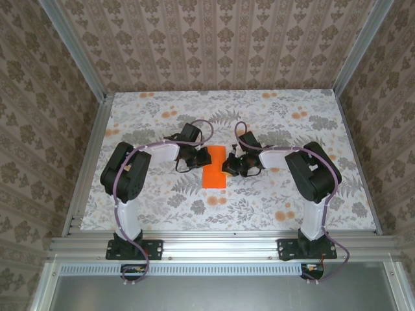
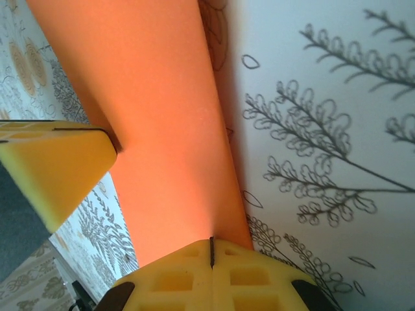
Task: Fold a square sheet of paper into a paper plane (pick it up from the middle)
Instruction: Fold the square sheet of paper in half at the center of the table, then first fold in half a square sheet of paper at the center of the table.
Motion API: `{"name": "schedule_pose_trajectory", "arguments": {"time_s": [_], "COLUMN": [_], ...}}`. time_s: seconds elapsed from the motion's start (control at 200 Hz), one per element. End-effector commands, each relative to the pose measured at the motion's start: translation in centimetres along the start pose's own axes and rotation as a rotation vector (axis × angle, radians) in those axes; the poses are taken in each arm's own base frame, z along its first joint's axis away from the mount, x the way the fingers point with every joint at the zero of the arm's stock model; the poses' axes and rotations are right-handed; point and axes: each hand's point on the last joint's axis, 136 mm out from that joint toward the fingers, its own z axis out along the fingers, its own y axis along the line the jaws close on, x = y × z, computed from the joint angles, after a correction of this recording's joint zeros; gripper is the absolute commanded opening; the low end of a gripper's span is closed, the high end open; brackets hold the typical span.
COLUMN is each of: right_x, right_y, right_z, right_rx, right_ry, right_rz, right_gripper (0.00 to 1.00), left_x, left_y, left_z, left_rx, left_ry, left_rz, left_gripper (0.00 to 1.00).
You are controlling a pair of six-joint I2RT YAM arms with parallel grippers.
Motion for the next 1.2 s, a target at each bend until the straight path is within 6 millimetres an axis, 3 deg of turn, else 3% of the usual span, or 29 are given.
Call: {"name": "schedule_pose_trajectory", "arguments": {"time_s": [0.0, 0.125, 0.36, 0.605, 0.905, 1.105, 1.195], "right_x": [0.5, 0.7, 2.3, 3.1, 3.4, 1.6, 0.5], "right_y": [-1.5, -0.1, -1.2, -1.3, -1.3, 1.7, 2.1], "right_z": [0.9, 0.4, 1.5, 1.8, 1.5, -0.1, 0.0], "right_rx": [0.025, -0.015, -0.033, -0.046, -0.042, -0.086, -0.077], "right_ry": [0.035, 0.057, 0.133, 0.155, 0.162, 0.084, 0.052], "right_rz": [0.003, -0.076, -0.093, -0.102, -0.102, -0.114, -0.101], "right_gripper": [0.02, 0.03, 0.03, 0.03, 0.03, 0.07, 0.07], "left_x": [-1.4, -2.3, -3.4, -3.3, -3.3, -2.2, -1.7], "left_y": [-3.6, -5.1, -5.3, -4.9, -2.3, -0.6, -0.2], "left_z": [-1.5, -1.0, 0.6, 2.6, 4.0, 4.7, 5.0], "left_rx": [0.116, 0.178, 0.186, 0.167, 0.056, 0.003, -0.007], "left_ry": [-0.022, -0.022, -0.021, 0.017, 0.021, 0.051, 0.065], "left_rz": [0.034, 0.030, 0.005, -0.012, -0.022, -0.028, -0.033], "left_gripper": [0.15, 0.16, 0.16, 0.14, 0.11, 0.10, 0.09]}}
